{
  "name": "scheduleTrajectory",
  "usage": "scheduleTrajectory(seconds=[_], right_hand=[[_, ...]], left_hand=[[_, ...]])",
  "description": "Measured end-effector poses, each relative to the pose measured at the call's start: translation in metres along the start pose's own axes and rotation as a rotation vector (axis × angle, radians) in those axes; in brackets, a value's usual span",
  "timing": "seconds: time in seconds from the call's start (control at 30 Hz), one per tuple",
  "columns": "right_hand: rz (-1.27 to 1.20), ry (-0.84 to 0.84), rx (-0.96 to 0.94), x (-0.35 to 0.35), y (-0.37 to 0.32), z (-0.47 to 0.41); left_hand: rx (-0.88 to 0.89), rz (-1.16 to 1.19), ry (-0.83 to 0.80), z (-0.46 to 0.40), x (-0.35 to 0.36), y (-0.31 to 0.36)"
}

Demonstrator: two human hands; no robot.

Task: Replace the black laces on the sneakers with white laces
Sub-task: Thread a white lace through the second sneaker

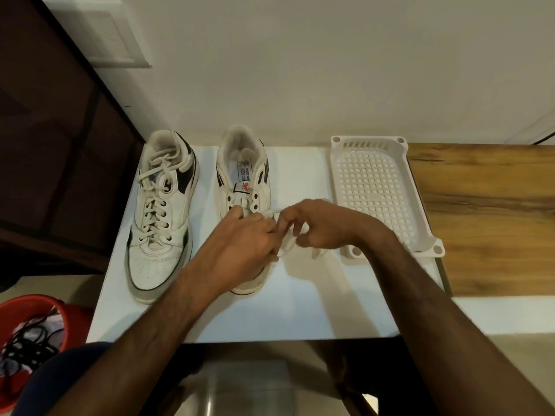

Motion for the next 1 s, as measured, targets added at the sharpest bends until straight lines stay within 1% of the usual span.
scheduleTrajectory(seconds=[0.07, 0.13, 0.2, 0.27, 0.33, 0.4, 0.47, 0.53, 0.63, 0.73, 0.77, 0.8, 0.87, 0.93, 0.97, 1.0], right_hand=[[-0.028, -0.134, 0.008, 0.011, 0.002, 0.001], [-0.184, -0.146, -0.009, 0.009, 0.001, 0.003], [-0.412, -0.042, -0.027, -0.004, 0.0, 0.006], [-0.598, 0.142, -0.04, -0.022, 0.001, 0.011], [-0.686, 0.302, -0.019, -0.034, 0.01, 0.015], [-0.668, 0.358, 0.027, -0.037, 0.016, 0.015], [-0.676, 0.37, 0.043, -0.038, 0.019, 0.014], [-0.744, 0.423, 0.036, -0.042, 0.019, 0.016], [-0.951, 0.518, 0.035, -0.05, 0.02, 0.02], [-1.149, 0.594, 0.035, -0.055, 0.025, 0.022], [-1.206, 0.616, 0.035, -0.056, 0.027, 0.021], [-1.276, 0.634, 0.02, -0.056, 0.027, 0.02], [-1.501, 0.655, -0.057, -0.054, 0.023, 0.018], [-1.704, 0.631, -0.103, -0.048, 0.017, 0.014], [-1.728, 0.603, -0.098, -0.044, 0.012, 0.01], [-1.691, 0.574, -0.074, -0.04, 0.008, 0.006]], left_hand=[[-0.121, 0.173, 0.128, 0.003, -0.012, -0.013], [-0.326, 0.386, 0.261, 0.008, -0.027, -0.032], [-0.496, 0.539, 0.358, 0.016, -0.038, -0.051], [-0.581, 0.601, 0.358, 0.025, -0.045, -0.064], [-0.613, 0.602, 0.327, 0.034, -0.048, -0.073], [-0.648, 0.557, 0.314, 0.04, -0.051, -0.082], [-0.664, 0.482, 0.301, 0.044, -0.053, -0.089], [-0.66, 0.396, 0.265, 0.047, -0.053, -0.095], [-0.667, 0.3, 0.228, 0.05, -0.052, -0.1], [-0.657, 0.286, 0.197, 0.053, -0.051, -0.105], [-0.639, 0.335, 0.173, 0.053, -0.05, -0.105], [-0.606, 0.438, 0.141, 0.053, -0.048, -0.104], [-0.504, 0.695, 0.045, 0.049, -0.044, -0.093], [-0.396, 0.84, -0.028, 0.042, -0.039, -0.077], [-0.363, 0.876, -0.039, 0.038, -0.036, -0.072], [-0.354, 0.9, -0.036, 0.034, -0.033, -0.068]])
Point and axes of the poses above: each hand's wrist, its own z-axis away from the middle knuckle, its own x-axis out of the palm, y = z × x, the point moved 5 cm from there along -z, towards the middle knuckle, and after that the axes turned 2 degrees about x, right-handed, at the moved point
